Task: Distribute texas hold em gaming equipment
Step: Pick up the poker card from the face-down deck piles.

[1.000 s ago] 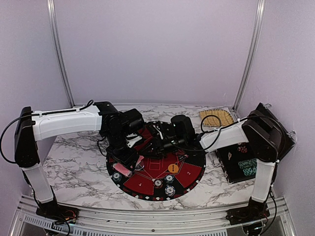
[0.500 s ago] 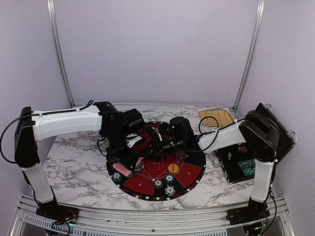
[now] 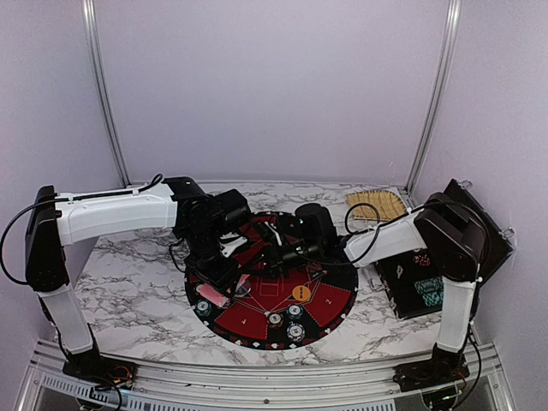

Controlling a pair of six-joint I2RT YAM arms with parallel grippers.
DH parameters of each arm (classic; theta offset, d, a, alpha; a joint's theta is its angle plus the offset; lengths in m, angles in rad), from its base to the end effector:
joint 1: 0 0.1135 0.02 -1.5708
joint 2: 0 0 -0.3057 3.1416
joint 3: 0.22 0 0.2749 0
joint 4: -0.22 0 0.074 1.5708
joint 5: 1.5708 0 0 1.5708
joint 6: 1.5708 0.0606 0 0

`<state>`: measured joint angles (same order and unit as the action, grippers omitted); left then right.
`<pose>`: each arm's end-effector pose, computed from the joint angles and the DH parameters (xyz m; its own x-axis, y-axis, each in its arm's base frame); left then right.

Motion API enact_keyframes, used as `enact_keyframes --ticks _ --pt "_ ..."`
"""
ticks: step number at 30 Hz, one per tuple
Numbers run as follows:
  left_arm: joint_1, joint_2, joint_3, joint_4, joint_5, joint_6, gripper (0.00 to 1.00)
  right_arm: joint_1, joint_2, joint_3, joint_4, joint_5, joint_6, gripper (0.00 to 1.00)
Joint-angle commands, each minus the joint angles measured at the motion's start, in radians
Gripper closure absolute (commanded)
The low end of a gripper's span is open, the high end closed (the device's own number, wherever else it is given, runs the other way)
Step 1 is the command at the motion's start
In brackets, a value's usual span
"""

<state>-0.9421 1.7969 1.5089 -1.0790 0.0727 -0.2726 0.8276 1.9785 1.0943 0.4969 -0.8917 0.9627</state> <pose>0.2258 -0.3180 0.2611 -0.7742 0.6081 -0.1758 0.6302 0.7667 -0.1230 0.2775 0.3717 0.1824 -0.9257 -0.2455 -0.2878 -0.3330 0.1680 0.9279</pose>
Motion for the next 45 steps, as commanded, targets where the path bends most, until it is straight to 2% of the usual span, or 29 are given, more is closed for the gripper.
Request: enact_keyframes --ticks 1,23,45 --pt "-0.006 -0.005 0.023 -0.024 0.017 -0.002 0.55 0.011 0.010 0.007 0.022 -0.008 0.004 1.00" --pt "-0.021 -0.033 -0.018 -0.024 0.010 -0.001 0.55 -0.027 0.024 0.073 -0.067 -0.013 -0.043 1.00" --pt "-0.021 -0.055 -0.049 -0.020 -0.011 -0.032 0.55 -0.091 -0.018 0.044 -0.082 -0.024 -0.063 1.00"
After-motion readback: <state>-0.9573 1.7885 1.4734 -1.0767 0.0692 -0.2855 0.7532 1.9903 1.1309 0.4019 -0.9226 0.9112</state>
